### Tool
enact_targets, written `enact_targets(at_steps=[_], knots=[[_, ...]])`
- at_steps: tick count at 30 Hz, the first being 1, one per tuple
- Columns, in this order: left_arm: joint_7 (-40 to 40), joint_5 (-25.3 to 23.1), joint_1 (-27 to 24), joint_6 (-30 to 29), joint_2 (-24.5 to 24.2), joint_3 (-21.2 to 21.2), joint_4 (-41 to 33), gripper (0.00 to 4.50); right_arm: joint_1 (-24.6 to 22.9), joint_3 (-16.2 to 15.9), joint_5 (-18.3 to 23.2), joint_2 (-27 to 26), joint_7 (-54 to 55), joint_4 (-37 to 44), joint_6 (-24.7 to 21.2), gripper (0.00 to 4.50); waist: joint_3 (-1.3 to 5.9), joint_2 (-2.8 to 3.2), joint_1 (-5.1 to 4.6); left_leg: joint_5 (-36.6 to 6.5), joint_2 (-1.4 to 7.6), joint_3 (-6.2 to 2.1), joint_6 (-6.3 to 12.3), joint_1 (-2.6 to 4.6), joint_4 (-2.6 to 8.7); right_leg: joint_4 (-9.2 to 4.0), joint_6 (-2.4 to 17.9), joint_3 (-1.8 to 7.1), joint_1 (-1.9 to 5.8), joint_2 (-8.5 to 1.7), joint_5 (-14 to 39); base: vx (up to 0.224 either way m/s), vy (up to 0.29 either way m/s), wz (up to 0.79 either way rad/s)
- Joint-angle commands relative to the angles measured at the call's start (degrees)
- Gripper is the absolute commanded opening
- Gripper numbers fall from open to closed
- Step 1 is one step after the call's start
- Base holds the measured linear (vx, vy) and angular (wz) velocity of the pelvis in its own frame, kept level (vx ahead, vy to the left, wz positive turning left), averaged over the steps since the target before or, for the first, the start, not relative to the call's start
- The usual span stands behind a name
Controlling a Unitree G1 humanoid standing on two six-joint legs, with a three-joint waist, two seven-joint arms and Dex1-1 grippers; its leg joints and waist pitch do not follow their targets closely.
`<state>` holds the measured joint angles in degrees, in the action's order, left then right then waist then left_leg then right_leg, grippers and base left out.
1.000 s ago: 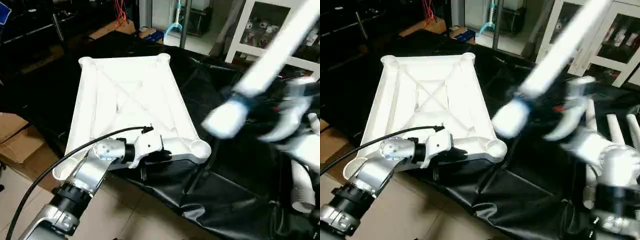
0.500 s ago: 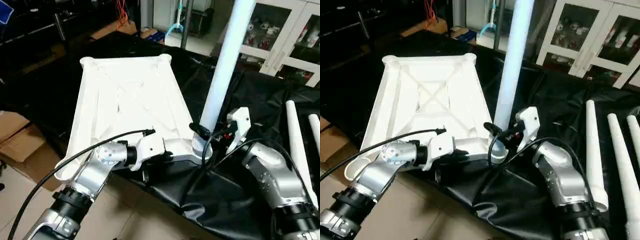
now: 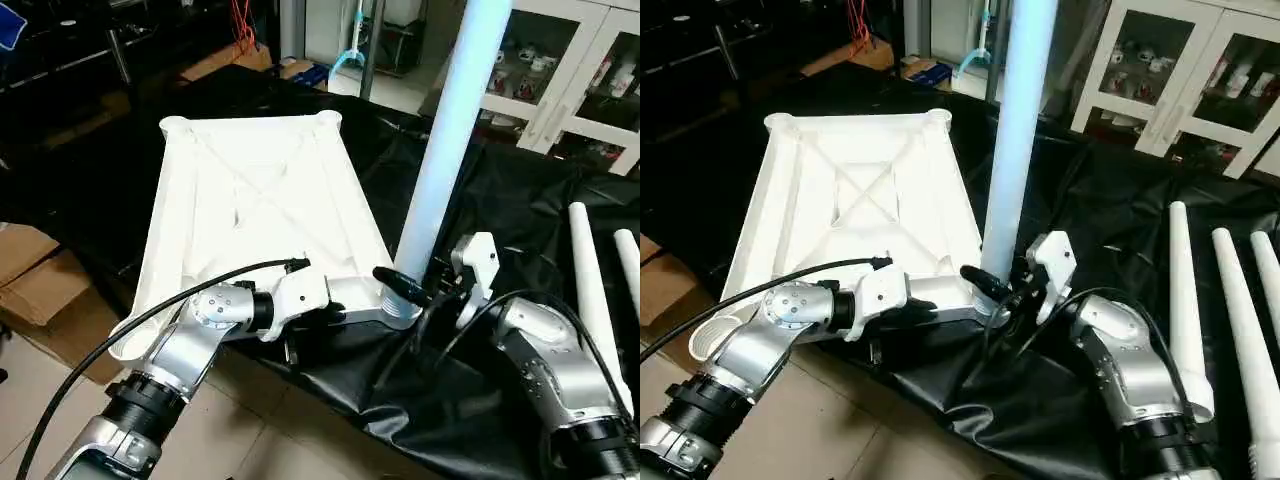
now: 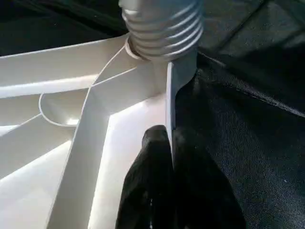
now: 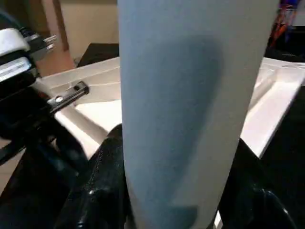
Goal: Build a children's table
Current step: Insert table leg to table base
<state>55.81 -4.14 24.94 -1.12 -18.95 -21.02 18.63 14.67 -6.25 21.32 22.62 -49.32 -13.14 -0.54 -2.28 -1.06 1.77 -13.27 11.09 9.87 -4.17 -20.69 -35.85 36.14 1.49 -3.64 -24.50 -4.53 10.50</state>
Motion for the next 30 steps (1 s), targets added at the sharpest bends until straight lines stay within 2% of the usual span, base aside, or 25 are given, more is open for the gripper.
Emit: enact_targets(at_steps=[1,2,3,5,6,7,12,16,19,23,27,30], knots=[[-0.53,0.63,1.17,0.71,0.57,0.29,0.56,0.00,-1.22,-2.01,-4.39,1.52,-1.15,-2.35,-0.05,1.88,3.35,0.03,-0.25,-4.37,1.93,-0.15,5.52,-0.08,4.23,-4.13,13.14,2.70,4.05,-3.01,5.18,0.000,0.000,0.00],[-0.53,0.63,1.17,0.71,0.57,0.29,0.56,0.00,-1.22,-2.01,-4.39,1.52,-1.15,-2.35,-0.05,1.88,3.29,-0.07,-0.31,-4.80,1.89,-0.12,5.31,-0.10,4.25,-4.23,12.97,2.68,4.04,-2.98,5.73,0.000,0.000,0.00],[-0.44,0.63,1.60,0.84,0.61,0.36,1.05,0.00,-0.47,-2.09,-5.98,1.83,-0.75,-3.51,1.64,1.88,3.00,0.19,-0.38,-7.22,1.91,-0.15,4.43,0.16,4.56,-4.68,12.57,2.67,3.99,-3.05,8.87,0.000,0.000,0.00],[-0.38,0.62,1.83,0.91,0.63,0.38,1.30,0.00,-0.02,-2.08,-6.87,1.97,-0.46,-4.18,2.65,1.88,2.97,0.06,-0.51,-9.32,1.89,-0.24,3.20,0.33,4.75,-5.01,11.73,2.65,4.06,-3.07,12.07,0.000,0.000,0.00],[-0.41,0.62,2.13,1.03,0.75,0.42,1.66,0.00,0.87,-1.77,-8.05,2.01,0.37,-5.74,4.50,1.88,2.95,0.08,-0.49,-9.30,1.89,-0.27,3.06,0.39,4.75,-5.00,11.60,2.71,4.05,-3.09,11.93,0.000,0.000,0.00],[-0.41,0.62,2.13,1.03,0.75,0.42,1.66,0.00,0.87,-1.77,-8.05,2.01,0.37,-5.74,4.50,1.88,3.00,0.06,-0.55,-8.87,1.88,-0.25,2.95,0.43,4.71,-4.99,11.73,2.74,3.94,-3.05,11.43,0.000,0.000,0.00],[-0.55,0.57,2.40,1.09,1.10,0.44,2.11,0.00,1.67,-0.92,-7.64,0.74,0.88,-8.77,7.02,1.88,3.12,0.01,-0.58,-6.09,1.82,-0.26,4.40,0.17,4.57,-4.46,13.02,2.76,4.26,-3.04,6.54,0.000,0.000,0.00],[-0.72,0.59,2.56,1.18,1.19,0.57,2.45,0.00,0.66,-1.47,-8.14,0.40,-0.30,-9.28,8.75,1.88,2.86,-0.29,-0.61,-7.96,1.92,-0.20,4.57,0.20,4.74,-4.84,12.70,2.74,4.13,-3.09,9.44,0.000,0.000,0.00],[-0.88,0.58,2.69,1.27,1.25,0.69,2.68,0.00,-0.81,-1.85,-7.33,-1.05,-1.34,-8.35,9.61,1.88,2.84,-0.16,-0.52,-8.23,1.97,-0.25,4.49,0.22,4.83,-4.92,12.28,2.79,4.02,-3.13,10.18,0.000,0.000,0.00],[-0.97,0.53,2.68,1.28,1.38,0.69,2.72,0.00,-2.78,-5.35,-7.89,-1.82,-3.93,-6.56,10.75,1.88,2.82,-0.13,-0.46,-7.75,2.02,-0.25,4.69,0.28,4.90,-4.86,12.43,2.76,4.03,-3.10,8.82,0.000,0.000,0.00],[-0.83,0.51,2.77,1.26,1.49,0.54,2.77,0.00,-1.74,-6.58,-7.97,-2.29,-5.09,-6.55,10.08,1.88,2.62,0.05,-0.58,-9.55,2.06,-0.34,4.24,0.25,5.15,-5.17,11.95,2.75,3.96,-3.14,11.35,0.000,0.000,0.00],[-0.74,0.50,2.85,1.25,1.60,0.47,2.79,0.00,-0.61,-6.81,-8.25,-2.61,-5.83,-7.02,9.19,1.88,2.60,0.07,-0.64,-9.44,2.07,-0.38,4.04,0.22,5.21,-5.12,11.94,2.75,3.99,-3.10,10.83,0.000,0.000,0.00]])
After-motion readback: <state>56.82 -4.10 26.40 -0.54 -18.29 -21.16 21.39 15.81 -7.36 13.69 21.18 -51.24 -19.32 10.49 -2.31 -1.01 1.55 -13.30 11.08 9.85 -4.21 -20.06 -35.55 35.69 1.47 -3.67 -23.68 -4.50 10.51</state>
